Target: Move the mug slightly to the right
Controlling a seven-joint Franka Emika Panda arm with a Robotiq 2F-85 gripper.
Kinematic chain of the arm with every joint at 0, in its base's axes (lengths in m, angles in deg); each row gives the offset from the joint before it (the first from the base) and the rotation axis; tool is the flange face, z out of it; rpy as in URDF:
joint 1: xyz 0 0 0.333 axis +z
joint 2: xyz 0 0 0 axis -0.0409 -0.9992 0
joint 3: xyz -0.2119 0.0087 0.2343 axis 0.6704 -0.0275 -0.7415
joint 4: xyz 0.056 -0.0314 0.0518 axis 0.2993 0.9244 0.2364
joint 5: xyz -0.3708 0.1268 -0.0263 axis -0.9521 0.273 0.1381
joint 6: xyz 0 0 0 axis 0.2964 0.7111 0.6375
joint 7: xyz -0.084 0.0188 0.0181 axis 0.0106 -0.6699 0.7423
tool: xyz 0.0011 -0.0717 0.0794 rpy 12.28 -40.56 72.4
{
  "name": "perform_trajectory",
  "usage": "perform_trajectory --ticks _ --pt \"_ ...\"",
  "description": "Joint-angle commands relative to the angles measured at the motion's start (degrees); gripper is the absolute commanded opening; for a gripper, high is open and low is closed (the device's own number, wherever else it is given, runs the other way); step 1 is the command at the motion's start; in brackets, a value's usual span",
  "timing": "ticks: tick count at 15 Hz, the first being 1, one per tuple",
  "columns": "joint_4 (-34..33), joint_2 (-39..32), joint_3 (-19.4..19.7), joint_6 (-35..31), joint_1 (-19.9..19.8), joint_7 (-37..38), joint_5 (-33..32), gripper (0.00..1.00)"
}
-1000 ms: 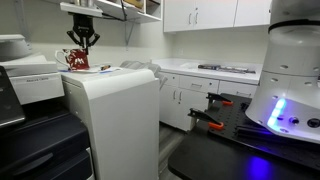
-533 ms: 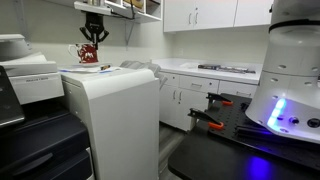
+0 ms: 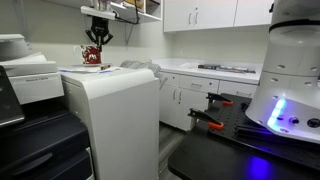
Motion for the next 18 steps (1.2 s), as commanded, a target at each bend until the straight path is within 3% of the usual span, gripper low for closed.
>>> perform_trajectory --ticks 1,5,6,8,15,16,18 --pt "1.8 0.5 0.2 -2.8 -0.1 0.4 2.0 0.02" --pt "3.4 0.8 0.5 -5.4 0.0 0.7 2.5 0.02" --pt "3.5 0.9 0.5 -5.5 -0.2 0.2 2.6 0.35" --pt "4.1 1.6 0.3 -5.9 -0.2 0.0 2.9 0.43" --pt "8.5 9.7 0.9 -3.2 2.4 0.4 -0.5 0.95" --pt "9.4 11.1 0.9 -2.7 2.8 0.3 -1.2 1.00" --pt "11.5 13.9 0.7 -2.2 3.4 0.3 -2.5 1.00"
